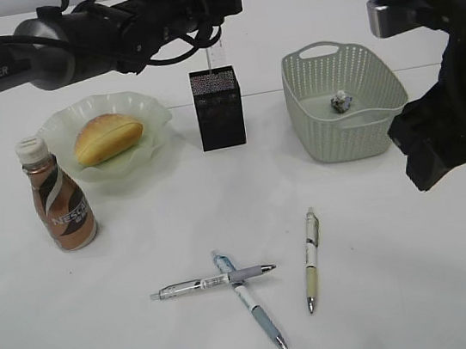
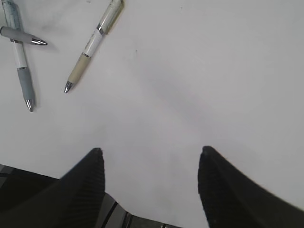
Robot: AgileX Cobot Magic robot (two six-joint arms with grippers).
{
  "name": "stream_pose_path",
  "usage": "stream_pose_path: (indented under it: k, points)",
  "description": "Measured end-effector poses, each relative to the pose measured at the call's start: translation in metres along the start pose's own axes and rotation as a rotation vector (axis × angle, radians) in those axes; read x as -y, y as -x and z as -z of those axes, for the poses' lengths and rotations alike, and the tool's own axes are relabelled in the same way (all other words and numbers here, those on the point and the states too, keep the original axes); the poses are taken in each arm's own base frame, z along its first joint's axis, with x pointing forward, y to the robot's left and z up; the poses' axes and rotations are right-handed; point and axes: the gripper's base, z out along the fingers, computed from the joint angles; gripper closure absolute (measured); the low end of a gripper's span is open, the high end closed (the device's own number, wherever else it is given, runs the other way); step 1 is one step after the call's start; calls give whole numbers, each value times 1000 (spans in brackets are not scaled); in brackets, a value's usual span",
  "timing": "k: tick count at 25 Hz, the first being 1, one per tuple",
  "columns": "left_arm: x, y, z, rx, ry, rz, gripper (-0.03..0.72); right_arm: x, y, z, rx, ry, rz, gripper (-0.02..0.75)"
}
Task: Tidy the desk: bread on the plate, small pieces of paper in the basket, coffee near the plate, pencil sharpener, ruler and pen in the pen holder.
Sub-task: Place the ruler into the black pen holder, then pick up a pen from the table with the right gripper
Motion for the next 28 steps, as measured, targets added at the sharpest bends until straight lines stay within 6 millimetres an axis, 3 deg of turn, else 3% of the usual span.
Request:
stream_pose_path:
  k: [5,13,22,28]
  points:
    - [-1,1,2,-45,18,0,338,0,0,0,0,0,0,253]
    - [-1,39,28,-190,96,-35,338,1,0,0,2,-13,17,253]
    - [-3,87,86,-469,242,-18,338,2,-3,0,-32,-21,34,253]
    - [-3,107,131,-719,339,32,338,2,3,12,-2,-17,44,253]
